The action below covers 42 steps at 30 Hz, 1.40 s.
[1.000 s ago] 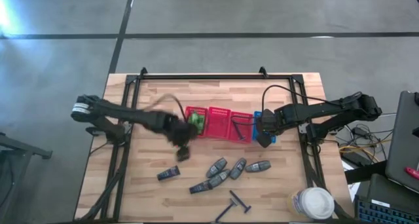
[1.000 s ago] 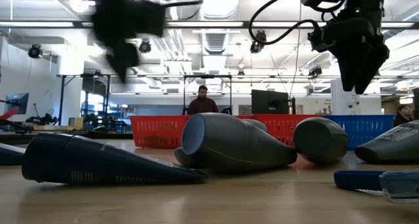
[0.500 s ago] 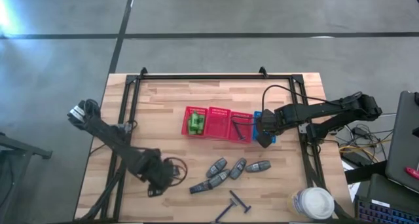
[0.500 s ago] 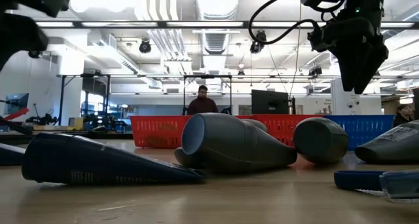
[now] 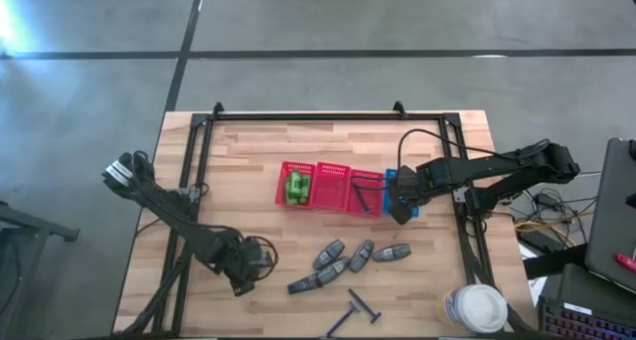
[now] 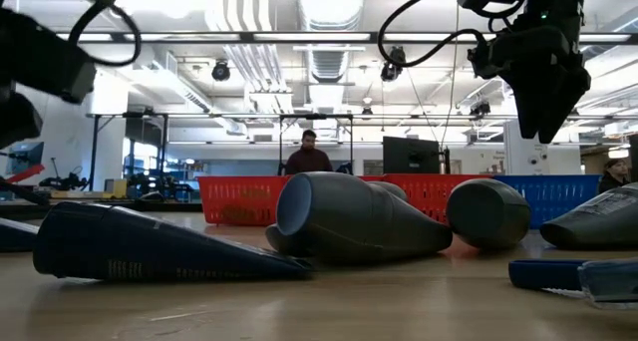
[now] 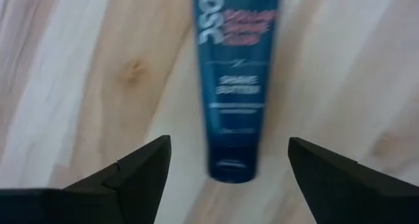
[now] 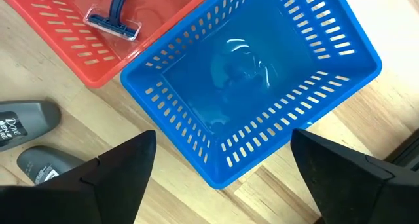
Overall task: Pick & Place Travel size toiletries
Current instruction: Put the blue shave cream in the middle red bin
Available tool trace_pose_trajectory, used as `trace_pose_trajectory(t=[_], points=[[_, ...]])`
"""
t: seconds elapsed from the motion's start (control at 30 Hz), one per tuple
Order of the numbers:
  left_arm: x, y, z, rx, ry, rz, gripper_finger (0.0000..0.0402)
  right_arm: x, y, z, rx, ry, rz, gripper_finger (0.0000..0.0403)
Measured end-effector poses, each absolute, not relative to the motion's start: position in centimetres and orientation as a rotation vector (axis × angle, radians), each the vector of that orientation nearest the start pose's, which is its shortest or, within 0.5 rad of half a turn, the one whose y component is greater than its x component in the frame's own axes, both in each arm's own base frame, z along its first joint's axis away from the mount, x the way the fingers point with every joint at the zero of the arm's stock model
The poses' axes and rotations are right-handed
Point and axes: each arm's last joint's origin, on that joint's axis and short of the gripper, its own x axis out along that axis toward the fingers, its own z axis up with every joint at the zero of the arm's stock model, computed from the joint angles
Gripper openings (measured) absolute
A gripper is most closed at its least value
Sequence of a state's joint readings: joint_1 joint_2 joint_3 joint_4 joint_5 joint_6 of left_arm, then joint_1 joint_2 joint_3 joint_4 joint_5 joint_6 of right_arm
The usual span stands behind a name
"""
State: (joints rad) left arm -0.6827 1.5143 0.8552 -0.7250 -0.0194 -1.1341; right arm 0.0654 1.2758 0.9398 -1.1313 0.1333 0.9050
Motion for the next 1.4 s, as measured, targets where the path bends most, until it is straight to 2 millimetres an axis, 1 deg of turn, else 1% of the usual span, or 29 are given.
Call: trace_pose_trajectory(t=[0.17,0.33,0.53,0.77,0.87,0.97,1.07,1.17,1.23,1.33,1.4], points=[[19.3,-15.6,16.2,-0.417,1.41,0.25,0.0294,20.4,1.0,23.6,0.593,1.311,-0.703,0.0332],[19.4,-15.3,16.0,-0.369,1.333,0.291,0.0261,20.4,0.9,23.5,0.595,1.311,-0.712,0.0322],[20.2,-15.7,16.2,-0.345,1.262,0.205,0.019,20.3,0.9,23.4,0.591,1.317,-0.715,0.0313],[20.7,-15.2,16.5,-0.442,1.288,0.195,0.0086,19.7,0.9,24.1,0.6,1.28,-0.694,0.0302],[20.9,-14.5,17.2,-0.508,1.266,0.214,0.0059,19.1,0.8,24.8,0.623,1.248,-0.692,0.0297],[21.7,-13.2,18.8,-0.603,1.16,0.228,0.0049,18.4,0.8,25.5,0.656,1.208,-0.698,0.0294],[22.9,-11.2,20.7,-0.74,0.992,0.264,0.0048,17.6,0.7,26.3,0.698,1.138,-0.72,0.0293],[24.6,-7.9,22.6,-0.92,0.758,0.361,0.0047,16.9,0.6,27.0,0.745,1.064,-0.748,0.03],[25.8,-5.6,23.5,-1.021,0.609,0.41,0.0047,16.4,0.5,27.5,0.771,1.019,-0.765,0.0307],[27.7,-2.2,23.9,-1.128,0.436,0.463,0.0047,15.9,0.3,27.9,0.796,0.963,-0.788,0.0317],[29.2,-0.4,23.7,-1.158,0.418,0.489,0.0047,15.6,0.3,28.1,0.809,0.936,-0.802,0.0323]])
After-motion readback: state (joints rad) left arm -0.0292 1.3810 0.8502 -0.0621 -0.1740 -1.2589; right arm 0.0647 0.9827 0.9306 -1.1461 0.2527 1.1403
